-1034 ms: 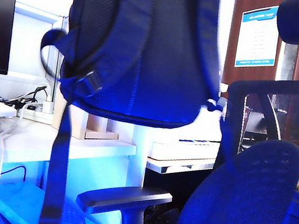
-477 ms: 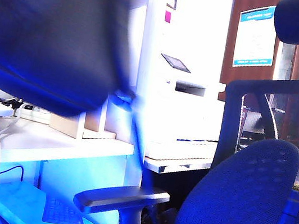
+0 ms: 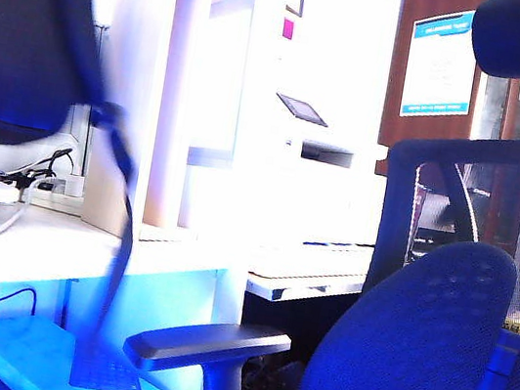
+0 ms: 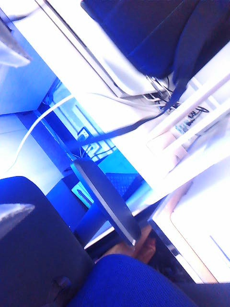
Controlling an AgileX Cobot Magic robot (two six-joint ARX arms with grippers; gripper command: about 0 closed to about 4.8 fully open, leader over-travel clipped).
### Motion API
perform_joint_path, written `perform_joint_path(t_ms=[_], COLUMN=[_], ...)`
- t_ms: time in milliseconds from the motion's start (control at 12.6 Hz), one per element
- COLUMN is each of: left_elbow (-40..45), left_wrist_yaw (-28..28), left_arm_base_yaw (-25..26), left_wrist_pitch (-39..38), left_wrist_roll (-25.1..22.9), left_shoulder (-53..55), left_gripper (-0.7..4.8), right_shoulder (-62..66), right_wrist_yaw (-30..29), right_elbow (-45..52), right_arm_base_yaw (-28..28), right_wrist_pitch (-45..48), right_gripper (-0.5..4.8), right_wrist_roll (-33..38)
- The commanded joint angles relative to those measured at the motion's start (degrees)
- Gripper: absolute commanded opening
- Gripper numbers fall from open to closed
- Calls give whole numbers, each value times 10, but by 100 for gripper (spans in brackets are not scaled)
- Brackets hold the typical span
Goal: Grab the backpack from the chair and place it on the desk.
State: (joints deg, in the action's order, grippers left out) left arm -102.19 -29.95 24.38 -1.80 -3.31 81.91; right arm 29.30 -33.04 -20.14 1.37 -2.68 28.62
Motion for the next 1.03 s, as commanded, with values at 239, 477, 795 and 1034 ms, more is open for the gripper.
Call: perform_joint_path(t_ms=[239,477,795,1034], left_elbow=[-98,-97,-97,-97], left_wrist_yaw=[37,127,132,156], left_arm_base_yaw=[61,84,113,115], left_wrist_pitch=[132,86,82,83], left_wrist_roll=[-3,5,9,14], left_shoulder=[112,141,153,153], left_gripper=[-5,-4,204,441], right_shoulder=[-8,-8,-6,-7], right_wrist_yaw=[-2,-31,-163,-216], right_elbow=[-2,-3,-3,-3], right_arm_base_yaw=[12,12,12,12], right_wrist_pitch=[-19,-11,14,118], right_gripper=[368,368,368,368], right_wrist_roll=[-3,-3,13,75])
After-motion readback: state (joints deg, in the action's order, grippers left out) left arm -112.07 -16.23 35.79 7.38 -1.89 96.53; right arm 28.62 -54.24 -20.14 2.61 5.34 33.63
